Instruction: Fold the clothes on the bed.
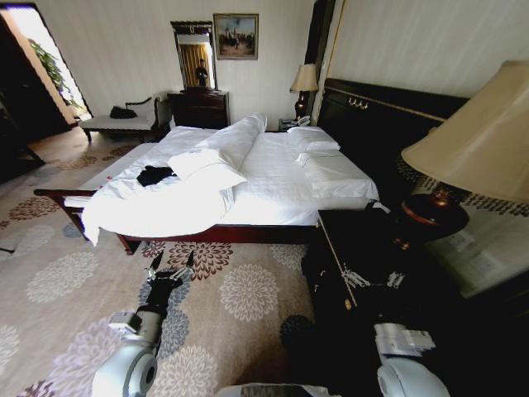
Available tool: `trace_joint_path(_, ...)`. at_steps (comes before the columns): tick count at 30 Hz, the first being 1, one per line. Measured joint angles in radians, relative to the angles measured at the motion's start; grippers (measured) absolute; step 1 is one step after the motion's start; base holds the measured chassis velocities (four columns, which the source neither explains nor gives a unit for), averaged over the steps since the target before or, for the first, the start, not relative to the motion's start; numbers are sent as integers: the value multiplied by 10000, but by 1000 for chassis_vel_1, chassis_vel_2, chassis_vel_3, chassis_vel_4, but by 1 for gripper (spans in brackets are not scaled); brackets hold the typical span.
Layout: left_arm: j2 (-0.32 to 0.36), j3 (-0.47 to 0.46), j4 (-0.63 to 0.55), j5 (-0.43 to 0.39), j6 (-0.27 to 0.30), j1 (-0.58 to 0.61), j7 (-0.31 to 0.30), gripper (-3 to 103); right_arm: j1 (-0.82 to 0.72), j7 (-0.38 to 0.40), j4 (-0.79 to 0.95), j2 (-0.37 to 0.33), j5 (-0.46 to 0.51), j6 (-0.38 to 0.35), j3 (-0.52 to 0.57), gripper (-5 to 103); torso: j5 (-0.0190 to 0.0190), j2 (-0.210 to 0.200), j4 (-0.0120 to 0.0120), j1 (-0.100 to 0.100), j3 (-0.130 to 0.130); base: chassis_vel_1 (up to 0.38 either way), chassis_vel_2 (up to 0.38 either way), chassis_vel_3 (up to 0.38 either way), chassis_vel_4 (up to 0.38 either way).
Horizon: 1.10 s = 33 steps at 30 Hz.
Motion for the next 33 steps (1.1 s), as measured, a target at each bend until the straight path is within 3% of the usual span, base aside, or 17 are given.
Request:
trace_joint_path(20, 52, -172, -24, -41, -7, -4, -19, 100, 58, 19, -50, 65, -5, -25, -54, 100, 0, 1, 0, 0, 0, 0, 0, 0, 0)
trace_joint_path(33, 41, -90, 91, 8, -46, -45, -21, 100, 73, 15, -106, 153, -5, 37, -94, 100, -1, 1, 2, -1, -1, -146, 129, 158, -109)
